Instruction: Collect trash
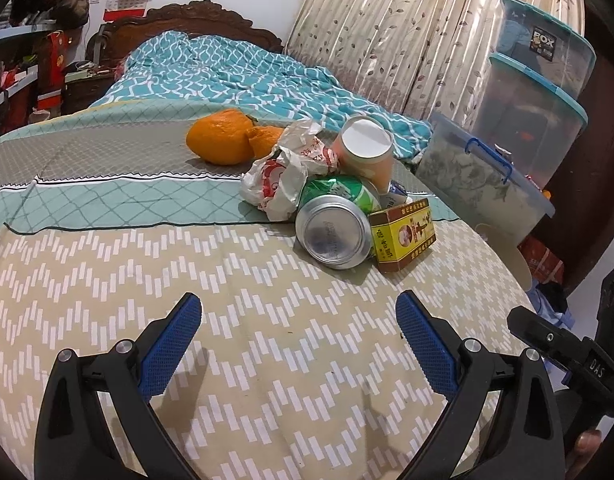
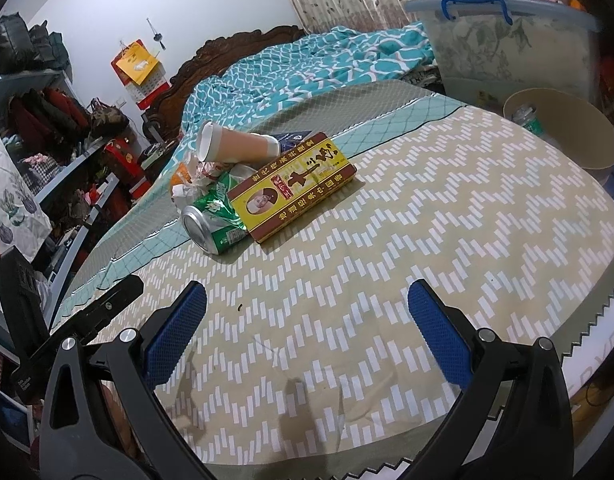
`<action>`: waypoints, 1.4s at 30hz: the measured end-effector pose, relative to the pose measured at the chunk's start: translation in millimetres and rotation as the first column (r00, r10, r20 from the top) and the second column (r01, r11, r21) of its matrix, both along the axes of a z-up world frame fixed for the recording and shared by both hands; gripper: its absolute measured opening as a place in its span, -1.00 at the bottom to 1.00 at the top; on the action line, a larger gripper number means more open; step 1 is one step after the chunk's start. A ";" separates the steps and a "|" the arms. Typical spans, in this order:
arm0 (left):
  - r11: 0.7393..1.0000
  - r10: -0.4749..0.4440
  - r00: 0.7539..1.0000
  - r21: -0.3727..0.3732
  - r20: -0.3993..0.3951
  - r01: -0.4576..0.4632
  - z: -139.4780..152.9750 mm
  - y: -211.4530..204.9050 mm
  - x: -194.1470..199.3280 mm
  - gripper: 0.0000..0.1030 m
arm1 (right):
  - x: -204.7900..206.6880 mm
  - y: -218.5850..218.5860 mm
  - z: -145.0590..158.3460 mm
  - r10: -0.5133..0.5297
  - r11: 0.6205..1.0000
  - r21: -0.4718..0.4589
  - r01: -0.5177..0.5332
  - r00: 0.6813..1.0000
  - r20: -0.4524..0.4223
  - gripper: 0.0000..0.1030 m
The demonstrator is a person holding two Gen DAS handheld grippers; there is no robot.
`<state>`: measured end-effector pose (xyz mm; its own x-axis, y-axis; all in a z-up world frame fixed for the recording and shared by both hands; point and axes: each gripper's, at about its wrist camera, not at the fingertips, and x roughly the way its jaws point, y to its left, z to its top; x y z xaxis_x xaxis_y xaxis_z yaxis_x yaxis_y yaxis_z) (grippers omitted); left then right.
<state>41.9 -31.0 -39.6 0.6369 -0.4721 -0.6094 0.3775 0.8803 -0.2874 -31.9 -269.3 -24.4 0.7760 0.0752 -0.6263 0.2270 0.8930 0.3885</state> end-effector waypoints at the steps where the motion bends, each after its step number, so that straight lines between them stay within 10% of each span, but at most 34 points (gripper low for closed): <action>1: 1.000 0.000 1.000 0.002 0.001 0.000 0.1 -0.1 -0.1 0.81 | 0.4 -0.7 0.4 0.001 1.000 0.000 -0.001 1.000 0.000 0.94; 42: 0.999 -0.042 0.999 0.027 -0.002 0.042 -1.6 -8.2 -0.7 0.81 | 31.3 -3.4 -2.7 0.066 0.998 0.016 -0.066 0.998 -0.021 0.49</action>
